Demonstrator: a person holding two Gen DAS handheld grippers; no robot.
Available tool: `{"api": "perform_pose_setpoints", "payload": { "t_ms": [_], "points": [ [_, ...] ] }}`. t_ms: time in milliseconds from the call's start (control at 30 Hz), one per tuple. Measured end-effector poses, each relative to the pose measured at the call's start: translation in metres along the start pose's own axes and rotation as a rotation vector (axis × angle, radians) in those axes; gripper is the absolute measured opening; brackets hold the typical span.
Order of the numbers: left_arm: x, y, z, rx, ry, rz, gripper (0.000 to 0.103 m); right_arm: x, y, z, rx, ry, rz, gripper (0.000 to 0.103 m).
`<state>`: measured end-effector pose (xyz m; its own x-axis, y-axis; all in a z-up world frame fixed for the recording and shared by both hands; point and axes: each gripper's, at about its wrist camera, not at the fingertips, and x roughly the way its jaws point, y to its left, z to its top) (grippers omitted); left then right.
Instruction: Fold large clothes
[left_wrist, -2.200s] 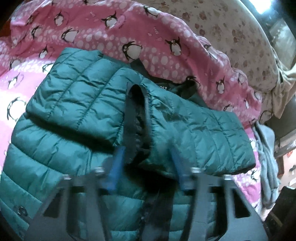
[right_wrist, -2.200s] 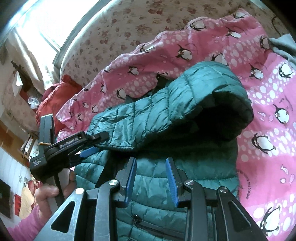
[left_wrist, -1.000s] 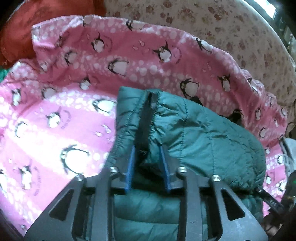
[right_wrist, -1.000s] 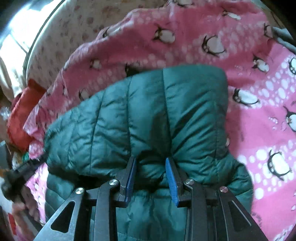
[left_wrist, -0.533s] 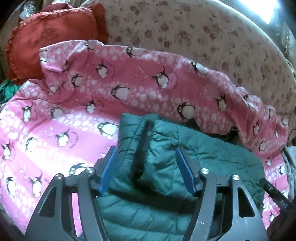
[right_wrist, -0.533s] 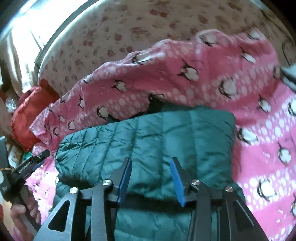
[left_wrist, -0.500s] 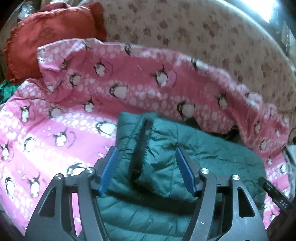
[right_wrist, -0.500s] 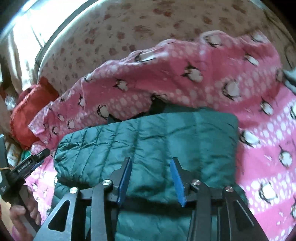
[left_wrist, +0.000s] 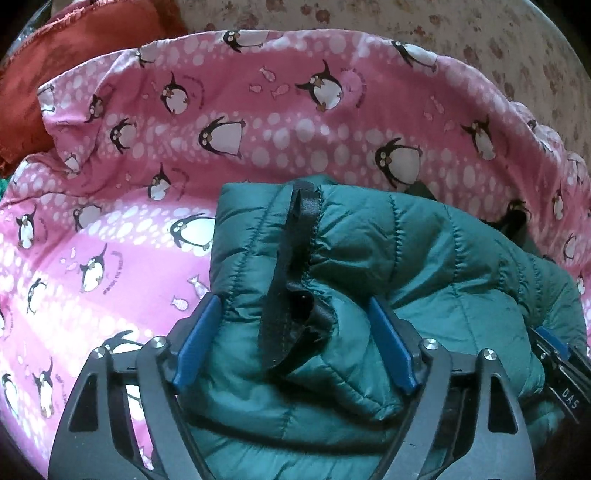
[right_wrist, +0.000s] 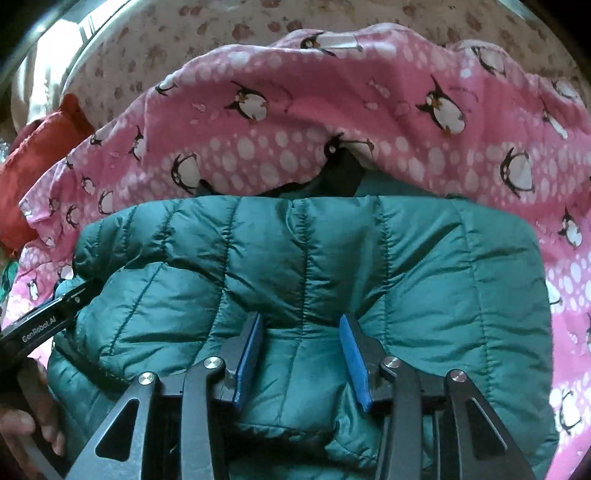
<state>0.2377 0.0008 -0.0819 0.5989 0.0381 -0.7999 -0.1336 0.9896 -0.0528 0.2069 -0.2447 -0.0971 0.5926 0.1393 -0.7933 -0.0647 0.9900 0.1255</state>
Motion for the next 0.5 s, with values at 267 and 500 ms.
{"api": "perform_pose_setpoints", "payload": {
  "t_ms": [267,500],
  "points": [
    [0.004,0.002,-0.001,-0.013,0.009,-0.009,0.084,-0.044,0.011,0.007,0.02,-0.06,0.03,0.041],
    [0.004,0.003,-0.002,-0.014,0.0,-0.01,0.084,-0.051,0.041,-0.003,-0.071,-0.045,0.043,0.041]
  ]
}}
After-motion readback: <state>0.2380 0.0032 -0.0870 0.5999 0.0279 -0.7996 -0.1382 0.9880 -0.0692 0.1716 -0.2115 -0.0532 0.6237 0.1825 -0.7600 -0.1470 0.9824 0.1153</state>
